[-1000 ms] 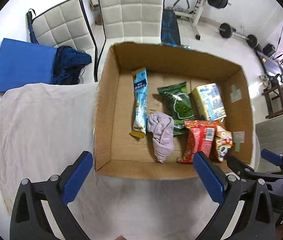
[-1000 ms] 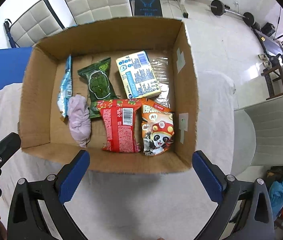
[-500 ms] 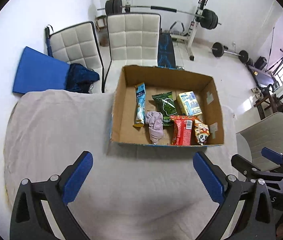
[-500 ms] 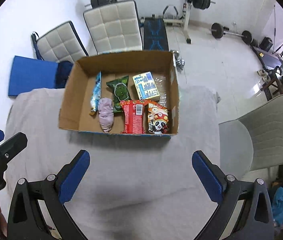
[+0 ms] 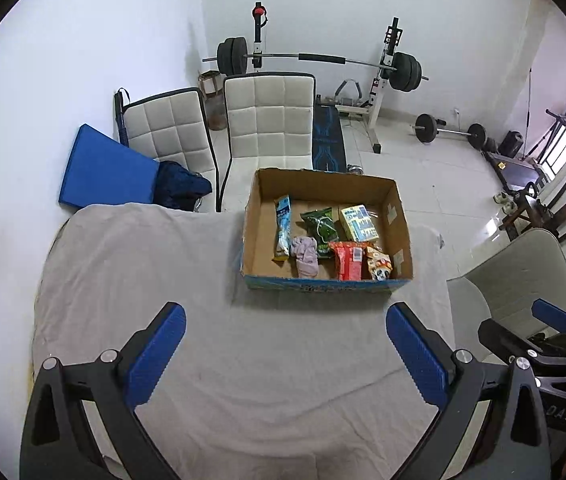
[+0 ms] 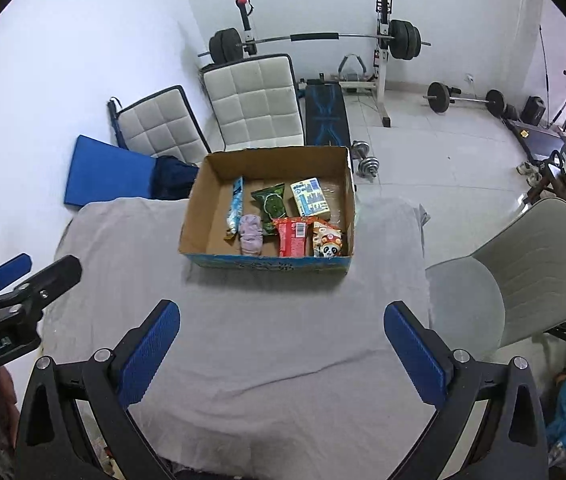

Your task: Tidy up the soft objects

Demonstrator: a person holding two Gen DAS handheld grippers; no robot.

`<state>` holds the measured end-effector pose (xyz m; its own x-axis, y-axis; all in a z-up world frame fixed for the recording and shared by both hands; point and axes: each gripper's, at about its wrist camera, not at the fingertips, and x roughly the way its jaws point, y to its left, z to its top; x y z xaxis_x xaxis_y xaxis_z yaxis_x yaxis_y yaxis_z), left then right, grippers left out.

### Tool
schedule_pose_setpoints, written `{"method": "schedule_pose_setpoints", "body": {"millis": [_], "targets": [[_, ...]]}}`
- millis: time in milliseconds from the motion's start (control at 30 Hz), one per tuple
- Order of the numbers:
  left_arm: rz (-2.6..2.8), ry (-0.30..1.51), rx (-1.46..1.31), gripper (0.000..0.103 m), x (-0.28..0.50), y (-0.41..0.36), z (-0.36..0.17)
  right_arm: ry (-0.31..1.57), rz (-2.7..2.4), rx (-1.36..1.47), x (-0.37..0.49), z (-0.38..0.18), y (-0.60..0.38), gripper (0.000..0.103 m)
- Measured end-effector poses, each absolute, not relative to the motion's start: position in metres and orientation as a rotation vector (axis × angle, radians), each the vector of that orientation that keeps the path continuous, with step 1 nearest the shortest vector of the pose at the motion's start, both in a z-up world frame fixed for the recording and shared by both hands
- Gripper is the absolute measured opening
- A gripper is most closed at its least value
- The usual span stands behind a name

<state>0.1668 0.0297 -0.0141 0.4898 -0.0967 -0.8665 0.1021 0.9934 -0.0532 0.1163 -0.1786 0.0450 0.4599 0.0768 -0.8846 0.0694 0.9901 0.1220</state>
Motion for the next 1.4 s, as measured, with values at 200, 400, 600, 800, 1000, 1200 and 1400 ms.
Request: {"method": "schedule_pose_setpoints", "body": {"millis": [200, 400, 600, 800, 1000, 1200, 1400], "targets": [[-0.132, 1.063, 0.005, 0.103, 0.146, 0.025, -0.007, 1.084, 0.003, 0.148, 0.079, 0.068, -0.179, 0.103], [-0.14, 1.042, -0.016, 0.103, 0.137, 0.023, 0.002, 1.057, -0.022, 0.127, 0.064, 0.084, -0.181, 0.103], [-0.119, 1.027, 0.005, 0.103, 0.136, 0.019, 0.003, 1.014, -0.082, 0.121, 0.071, 0.094, -0.189, 0.103], [-0.075, 0.981, 0.03, 0.103, 0.15, 0.018, -0.002, 0.983, -0.139, 0.114, 0.092, 0.088, -0.196, 0.103], [-0.036, 0.971, 0.032, 0.103, 0.167, 0.022, -0.011, 0.984, -0.17, 0.106, 0.117, 0.075, -0.203, 0.103], [-0.026, 0.973, 0.04, 0.103, 0.174, 0.021, -0.016, 0.99, -0.182, 0.082, 0.134, 0.067, -0.202, 0.103], [-0.022, 0.973, 0.046, 0.103, 0.176, 0.018, -0.018, 0.993, -0.177, 0.072, 0.14, 0.062, -0.2, 0.103]]}}
